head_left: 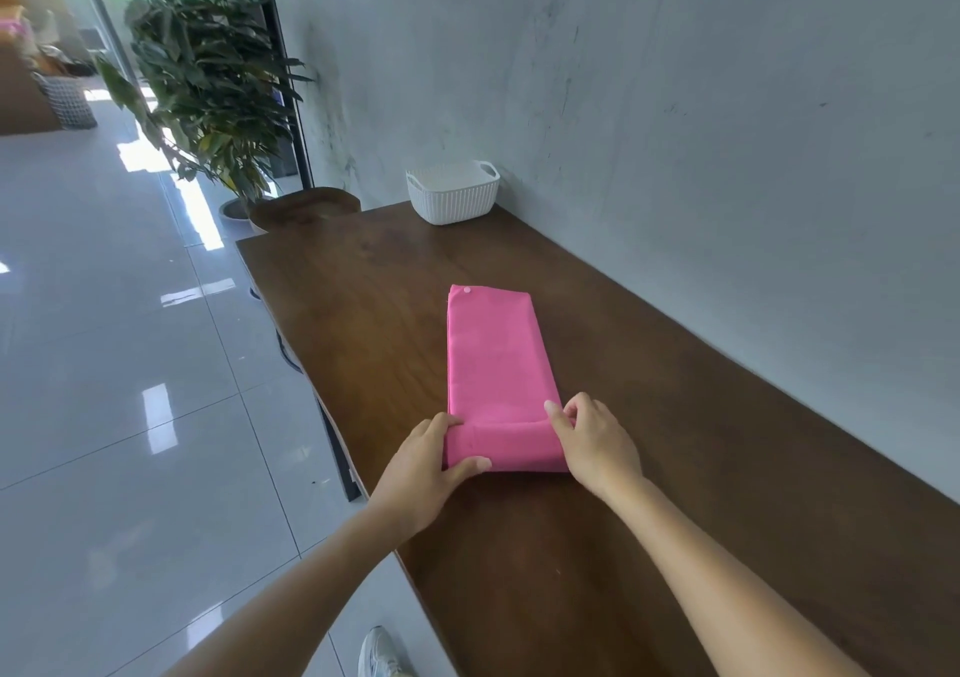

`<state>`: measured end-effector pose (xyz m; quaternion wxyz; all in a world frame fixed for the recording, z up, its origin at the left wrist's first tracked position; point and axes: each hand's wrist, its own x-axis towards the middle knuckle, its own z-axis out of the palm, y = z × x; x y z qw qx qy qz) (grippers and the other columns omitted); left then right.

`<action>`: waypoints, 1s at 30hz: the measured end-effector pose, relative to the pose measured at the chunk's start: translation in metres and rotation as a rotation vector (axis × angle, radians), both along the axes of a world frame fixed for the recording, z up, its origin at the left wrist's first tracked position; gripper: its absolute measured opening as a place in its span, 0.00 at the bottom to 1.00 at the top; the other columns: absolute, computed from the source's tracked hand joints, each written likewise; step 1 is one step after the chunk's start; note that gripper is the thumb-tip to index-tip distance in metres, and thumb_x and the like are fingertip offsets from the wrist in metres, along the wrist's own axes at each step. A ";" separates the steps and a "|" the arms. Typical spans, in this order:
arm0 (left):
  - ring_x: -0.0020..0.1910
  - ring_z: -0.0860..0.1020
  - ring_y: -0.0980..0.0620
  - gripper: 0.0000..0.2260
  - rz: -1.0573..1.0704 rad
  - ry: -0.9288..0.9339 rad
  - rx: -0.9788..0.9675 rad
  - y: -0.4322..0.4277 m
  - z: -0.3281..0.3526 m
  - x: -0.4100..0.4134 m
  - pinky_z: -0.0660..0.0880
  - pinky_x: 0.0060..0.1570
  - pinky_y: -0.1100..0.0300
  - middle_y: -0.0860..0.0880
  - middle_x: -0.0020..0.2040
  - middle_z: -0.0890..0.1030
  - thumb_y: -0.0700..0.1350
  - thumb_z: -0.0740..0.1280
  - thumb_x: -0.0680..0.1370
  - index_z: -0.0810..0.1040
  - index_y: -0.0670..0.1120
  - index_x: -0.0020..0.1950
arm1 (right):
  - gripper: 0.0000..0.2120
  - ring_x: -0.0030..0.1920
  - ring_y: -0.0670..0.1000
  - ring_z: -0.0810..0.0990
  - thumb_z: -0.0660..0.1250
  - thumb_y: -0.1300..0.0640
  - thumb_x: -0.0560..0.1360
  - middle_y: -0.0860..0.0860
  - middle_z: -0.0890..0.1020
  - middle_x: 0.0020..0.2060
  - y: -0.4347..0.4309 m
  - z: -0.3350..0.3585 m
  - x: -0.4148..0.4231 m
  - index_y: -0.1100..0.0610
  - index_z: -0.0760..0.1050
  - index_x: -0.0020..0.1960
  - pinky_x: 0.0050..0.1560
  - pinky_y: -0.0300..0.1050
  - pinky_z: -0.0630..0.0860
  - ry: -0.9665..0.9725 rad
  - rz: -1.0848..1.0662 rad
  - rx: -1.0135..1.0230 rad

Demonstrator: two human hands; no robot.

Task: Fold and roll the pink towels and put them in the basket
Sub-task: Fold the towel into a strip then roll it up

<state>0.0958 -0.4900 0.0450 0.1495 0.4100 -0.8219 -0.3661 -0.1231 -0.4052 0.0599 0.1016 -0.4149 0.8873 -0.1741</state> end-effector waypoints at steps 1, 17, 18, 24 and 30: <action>0.56 0.75 0.57 0.28 0.002 0.003 0.000 -0.001 0.000 -0.001 0.77 0.57 0.60 0.56 0.60 0.74 0.66 0.67 0.76 0.67 0.53 0.71 | 0.18 0.42 0.46 0.74 0.52 0.37 0.82 0.48 0.76 0.49 0.001 0.000 0.003 0.51 0.71 0.52 0.32 0.39 0.64 0.027 -0.018 -0.048; 0.52 0.82 0.54 0.38 -0.054 0.135 0.368 -0.016 0.008 0.000 0.82 0.48 0.60 0.53 0.55 0.82 0.73 0.60 0.68 0.74 0.50 0.70 | 0.14 0.45 0.42 0.74 0.51 0.44 0.85 0.44 0.72 0.55 0.041 -0.005 0.016 0.48 0.73 0.59 0.33 0.28 0.64 0.049 0.102 -0.219; 0.51 0.82 0.54 0.39 -0.057 0.128 0.385 -0.016 0.009 0.000 0.81 0.45 0.62 0.53 0.54 0.82 0.73 0.60 0.67 0.75 0.51 0.69 | 0.16 0.47 0.41 0.74 0.51 0.43 0.84 0.43 0.73 0.56 0.044 -0.008 0.017 0.48 0.73 0.60 0.34 0.28 0.64 0.044 0.109 -0.220; 0.33 0.80 0.56 0.35 0.014 0.024 0.393 -0.017 0.013 -0.004 0.74 0.31 0.66 0.50 0.41 0.82 0.74 0.60 0.69 0.77 0.47 0.60 | 0.25 0.50 0.40 0.74 0.46 0.35 0.80 0.41 0.72 0.58 0.053 -0.018 0.024 0.47 0.71 0.66 0.36 0.27 0.67 -0.007 0.076 -0.230; 0.43 0.78 0.57 0.22 0.233 -0.088 -0.076 -0.013 0.006 -0.013 0.80 0.44 0.58 0.53 0.49 0.78 0.69 0.62 0.77 0.74 0.51 0.54 | 0.23 0.42 0.40 0.74 0.47 0.37 0.83 0.45 0.75 0.51 0.031 -0.015 0.017 0.51 0.72 0.59 0.33 0.31 0.64 -0.033 0.022 -0.171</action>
